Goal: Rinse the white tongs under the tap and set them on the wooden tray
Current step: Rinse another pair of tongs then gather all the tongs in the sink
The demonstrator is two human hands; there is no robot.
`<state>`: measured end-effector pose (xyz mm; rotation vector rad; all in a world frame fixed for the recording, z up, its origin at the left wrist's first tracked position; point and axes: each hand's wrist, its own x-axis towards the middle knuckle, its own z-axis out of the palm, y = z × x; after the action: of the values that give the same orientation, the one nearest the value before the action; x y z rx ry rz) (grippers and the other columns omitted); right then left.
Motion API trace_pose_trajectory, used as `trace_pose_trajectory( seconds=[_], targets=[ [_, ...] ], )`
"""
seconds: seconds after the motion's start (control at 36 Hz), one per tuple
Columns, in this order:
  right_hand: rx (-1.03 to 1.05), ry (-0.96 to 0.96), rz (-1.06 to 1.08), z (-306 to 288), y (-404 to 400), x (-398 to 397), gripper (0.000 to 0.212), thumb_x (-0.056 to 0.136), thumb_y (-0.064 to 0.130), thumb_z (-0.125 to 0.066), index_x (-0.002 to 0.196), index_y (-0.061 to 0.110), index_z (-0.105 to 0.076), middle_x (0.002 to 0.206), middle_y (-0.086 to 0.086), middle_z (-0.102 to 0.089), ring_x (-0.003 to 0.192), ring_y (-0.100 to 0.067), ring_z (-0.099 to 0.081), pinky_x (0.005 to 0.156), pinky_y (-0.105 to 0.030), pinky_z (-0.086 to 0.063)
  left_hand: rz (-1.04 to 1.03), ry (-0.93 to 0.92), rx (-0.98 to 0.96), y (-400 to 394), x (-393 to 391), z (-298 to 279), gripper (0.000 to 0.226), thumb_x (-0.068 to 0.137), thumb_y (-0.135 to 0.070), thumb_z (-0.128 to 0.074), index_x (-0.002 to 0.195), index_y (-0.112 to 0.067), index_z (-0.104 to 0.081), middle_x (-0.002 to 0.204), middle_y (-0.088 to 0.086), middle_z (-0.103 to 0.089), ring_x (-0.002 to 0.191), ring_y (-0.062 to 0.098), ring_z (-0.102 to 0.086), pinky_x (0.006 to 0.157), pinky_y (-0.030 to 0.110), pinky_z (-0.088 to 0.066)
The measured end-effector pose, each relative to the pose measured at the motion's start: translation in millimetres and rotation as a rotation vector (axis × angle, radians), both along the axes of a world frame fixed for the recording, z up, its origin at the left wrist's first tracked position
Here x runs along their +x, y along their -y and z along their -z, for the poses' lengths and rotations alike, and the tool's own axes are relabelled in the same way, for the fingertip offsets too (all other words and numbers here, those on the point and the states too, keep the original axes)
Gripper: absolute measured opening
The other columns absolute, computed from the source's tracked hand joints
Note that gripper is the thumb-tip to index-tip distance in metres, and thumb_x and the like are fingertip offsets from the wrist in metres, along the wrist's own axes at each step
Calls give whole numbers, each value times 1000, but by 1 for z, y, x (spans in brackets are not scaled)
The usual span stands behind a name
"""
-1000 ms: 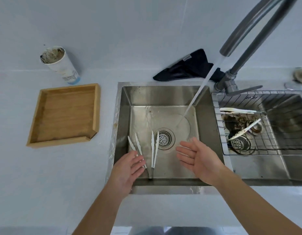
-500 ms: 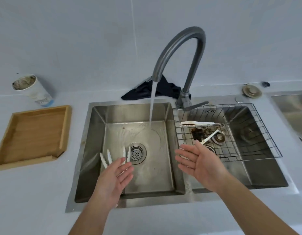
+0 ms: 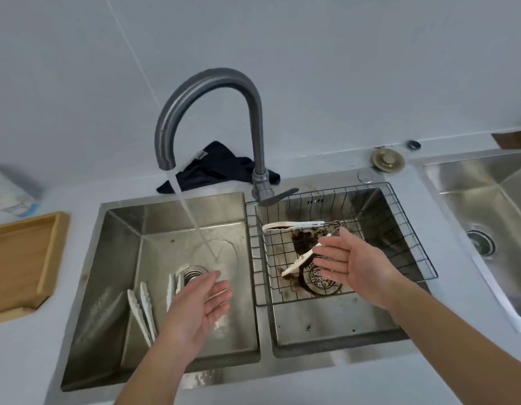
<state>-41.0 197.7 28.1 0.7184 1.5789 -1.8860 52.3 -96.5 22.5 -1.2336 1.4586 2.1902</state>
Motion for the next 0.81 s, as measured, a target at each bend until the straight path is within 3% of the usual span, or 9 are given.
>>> trace_pose_trajectory(
  seconds=[0.17, 0.25, 0.31, 0.39, 0.44, 0.5, 0.58, 0.67, 0.81],
  targets=[
    [-6, 4, 4, 18, -24, -25, 46, 105, 44, -44, 116, 9, -71, 107, -10, -79, 97, -25, -77, 77, -37, -59, 254, -27, -288, -31, -31, -4, 8, 95, -22, -69, 101, -22, -74, 98, 6, -80, 89, 14, -75, 79, 31, -57],
    [49, -7, -52, 26, -31, -39, 37, 105, 40, -48, 112, 13, -71, 106, -8, -79, 94, -22, -77, 77, -34, -60, 541, -96, -574, -46, -46, -2, 13, 93, -30, -71, 102, -39, -69, 103, -14, -73, 100, -1, -68, 84, 20, -50],
    [123, -45, -136, 30, -36, -50, 27, 103, 37, -54, 110, 17, -70, 111, -7, -77, 95, -18, -76, 76, -28, -60, 723, -126, -723, -57, -56, 3, 26, 94, -34, -70, 119, -39, -63, 112, -21, -66, 111, 1, -63, 90, 18, -46],
    [368, -171, -364, 38, -41, -64, 30, 99, 38, -60, 122, 21, -69, 113, 4, -75, 101, -14, -72, 83, -25, -56, 974, -146, -933, -72, -71, 12, 58, 96, -39, -66, 149, -28, -47, 142, -12, -54, 112, -2, -57, 97, 7, -36],
    [614, -287, -604, 40, -42, -73, 42, 97, 40, -60, 136, 24, -61, 123, 12, -68, 110, -13, -66, 95, -27, -49, 1110, -159, -1056, -81, -78, 17, 68, 96, -46, -61, 156, -28, -34, 154, -9, -43, 115, 2, -56, 101, 16, -34],
    [773, -358, -789, 46, -42, -82, 52, 97, 38, -61, 146, 23, -52, 139, 4, -62, 118, -16, -62, 101, -29, -45, 1223, -173, -1172, -88, -86, 26, 78, 96, -51, -59, 160, -25, -24, 162, -7, -33, 134, 11, -48, 113, 26, -32],
    [921, -421, -981, 60, -41, -93, 60, 97, 36, -61, 152, 25, -42, 151, 0, -52, 132, -20, -52, 108, -33, -41, 1377, -152, -1284, -94, -97, 38, 98, 92, -58, -61, 163, -18, -7, 171, 1, -11, 157, 20, -12, 120, 29, -3],
    [985, -465, -1123, 75, -36, -105, 68, 96, 31, -63, 156, 26, -32, 158, 0, -42, 142, -23, -41, 114, -39, -38, 1515, -95, -1349, -98, -110, 50, 114, 88, -65, -61, 162, -12, 9, 172, 9, 9, 158, 25, 8, 119, 34, 9],
    [1065, -596, -1281, 90, -28, -119, 82, 88, 25, -73, 157, 23, -28, 160, -1, -37, 144, -25, -39, 114, -42, -42, 1656, -17, -1426, -105, -130, 65, 126, 84, -71, -61, 160, -6, 16, 170, 15, 17, 157, 29, 14, 125, 43, 10]
  ],
)
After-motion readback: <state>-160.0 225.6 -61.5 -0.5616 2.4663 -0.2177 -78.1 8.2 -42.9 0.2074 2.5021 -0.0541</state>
